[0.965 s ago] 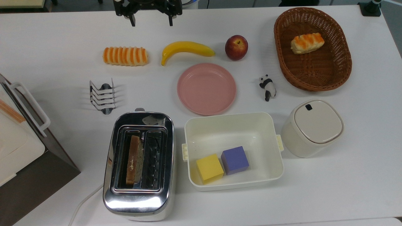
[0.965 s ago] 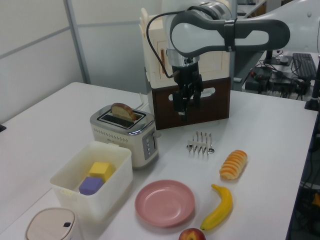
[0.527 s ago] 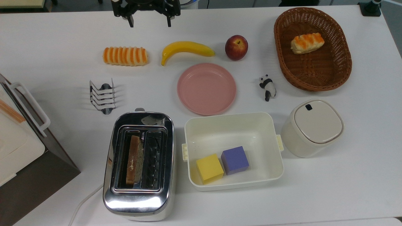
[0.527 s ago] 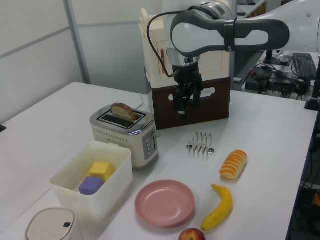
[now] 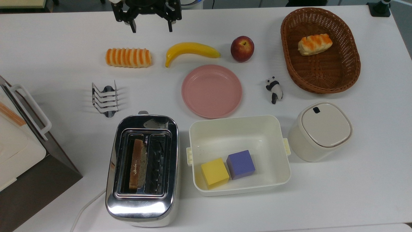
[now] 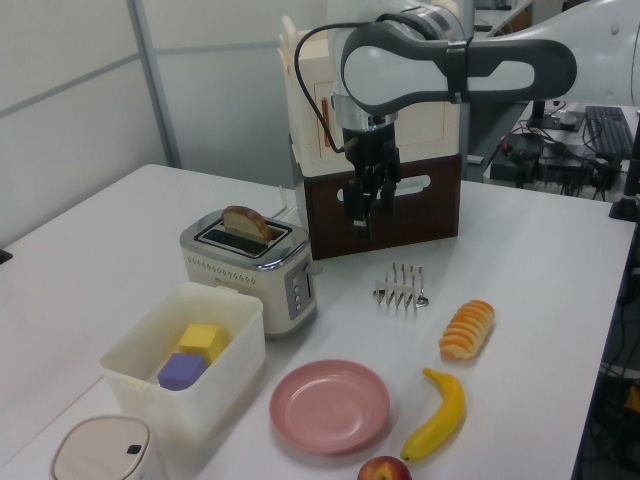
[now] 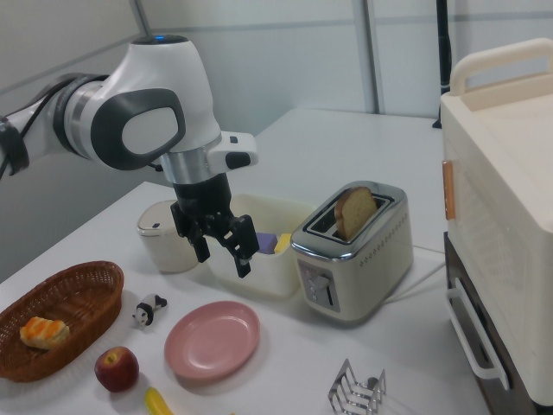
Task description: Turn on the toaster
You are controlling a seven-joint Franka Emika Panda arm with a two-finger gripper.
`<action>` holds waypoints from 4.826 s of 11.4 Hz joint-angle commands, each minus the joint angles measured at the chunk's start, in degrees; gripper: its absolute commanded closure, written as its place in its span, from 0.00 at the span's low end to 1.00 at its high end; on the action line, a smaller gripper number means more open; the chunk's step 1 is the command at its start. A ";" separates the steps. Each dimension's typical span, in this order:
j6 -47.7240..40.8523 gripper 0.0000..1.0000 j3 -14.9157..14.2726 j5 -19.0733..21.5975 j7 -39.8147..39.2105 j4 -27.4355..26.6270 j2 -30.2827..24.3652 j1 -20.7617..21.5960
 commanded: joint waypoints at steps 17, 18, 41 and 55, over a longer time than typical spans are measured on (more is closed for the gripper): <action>26.36 1.00 -0.51 0.83 -1.49 3.44 17.22 -1.30; 27.94 1.00 -0.51 0.75 -1.40 3.44 18.28 -1.39; 9.18 0.83 0.28 0.13 -5.00 3.17 10.74 -0.69; 0.01 0.00 0.37 0.22 5.81 0.54 0.97 1.69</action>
